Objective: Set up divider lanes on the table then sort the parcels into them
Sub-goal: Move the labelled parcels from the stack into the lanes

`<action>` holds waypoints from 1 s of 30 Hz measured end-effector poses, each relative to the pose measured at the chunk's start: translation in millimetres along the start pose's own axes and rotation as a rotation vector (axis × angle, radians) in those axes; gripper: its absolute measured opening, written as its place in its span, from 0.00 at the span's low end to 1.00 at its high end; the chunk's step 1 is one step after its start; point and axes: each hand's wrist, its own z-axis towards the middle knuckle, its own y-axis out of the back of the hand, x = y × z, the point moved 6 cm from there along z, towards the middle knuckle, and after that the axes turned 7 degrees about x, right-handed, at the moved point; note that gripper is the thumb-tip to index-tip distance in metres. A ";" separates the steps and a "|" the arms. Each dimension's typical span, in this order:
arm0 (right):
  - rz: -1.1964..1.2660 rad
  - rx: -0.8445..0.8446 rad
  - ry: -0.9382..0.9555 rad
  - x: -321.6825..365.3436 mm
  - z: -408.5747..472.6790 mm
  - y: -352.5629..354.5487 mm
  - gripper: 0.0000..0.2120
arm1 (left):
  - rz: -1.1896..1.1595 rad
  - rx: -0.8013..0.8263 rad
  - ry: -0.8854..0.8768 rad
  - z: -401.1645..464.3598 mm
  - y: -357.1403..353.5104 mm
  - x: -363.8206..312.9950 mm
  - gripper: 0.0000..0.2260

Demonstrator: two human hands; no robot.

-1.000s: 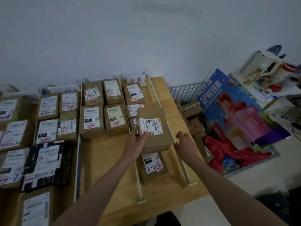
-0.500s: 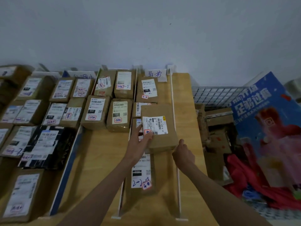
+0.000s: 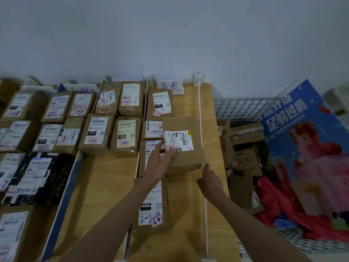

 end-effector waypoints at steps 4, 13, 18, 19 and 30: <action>-0.013 0.002 0.015 2.4 -1.3 7.1 0.23 | 0.010 0.012 0.010 5.8 -4.5 -7.6 0.26; 0.071 -0.117 0.071 11.5 27.8 51.6 0.19 | 0.037 0.060 -0.038 49.8 -11.8 -32.6 0.20; 0.368 -0.314 0.215 34.6 64.6 103.1 0.10 | 0.059 0.039 -0.087 105.2 -12.8 -59.1 0.12; 0.463 -0.340 0.243 40.9 72.5 113.3 0.11 | 0.056 0.037 -0.090 116.6 -13.9 -63.5 0.13; 0.618 -0.196 0.263 62.6 136.8 139.7 0.25 | 0.166 -0.027 -0.079 194.5 -19.0 -70.1 0.24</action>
